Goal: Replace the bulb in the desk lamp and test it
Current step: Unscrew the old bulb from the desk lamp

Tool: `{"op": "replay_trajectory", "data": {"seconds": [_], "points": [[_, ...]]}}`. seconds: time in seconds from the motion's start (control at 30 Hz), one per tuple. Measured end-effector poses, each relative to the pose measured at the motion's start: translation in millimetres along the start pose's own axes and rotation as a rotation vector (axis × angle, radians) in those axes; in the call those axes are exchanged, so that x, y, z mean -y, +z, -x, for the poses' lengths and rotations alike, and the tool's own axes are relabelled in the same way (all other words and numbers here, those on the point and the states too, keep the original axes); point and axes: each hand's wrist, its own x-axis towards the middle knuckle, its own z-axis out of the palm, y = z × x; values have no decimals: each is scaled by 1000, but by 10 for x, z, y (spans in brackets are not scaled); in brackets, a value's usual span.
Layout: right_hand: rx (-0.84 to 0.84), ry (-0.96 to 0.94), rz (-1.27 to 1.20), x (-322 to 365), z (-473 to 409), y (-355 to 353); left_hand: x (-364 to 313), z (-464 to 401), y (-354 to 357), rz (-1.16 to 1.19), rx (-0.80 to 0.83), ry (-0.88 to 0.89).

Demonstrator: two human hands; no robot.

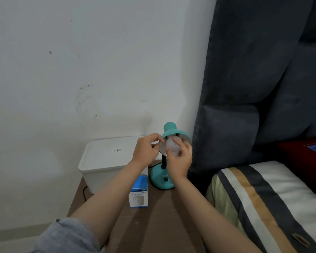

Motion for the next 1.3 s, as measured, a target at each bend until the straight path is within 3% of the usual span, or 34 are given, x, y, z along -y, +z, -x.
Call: {"op": "replay_trajectory", "data": {"seconds": [0.27,0.53,1.3], "points": [[46,-37,-3,41,25,-40,-9,-12,9,10,13,-10],[-31,89,-7,11,42,7,3,0,21,11,5,-1],[43,-179,142,-61,34,-48,8,-2,19,4,4,-10]]}}
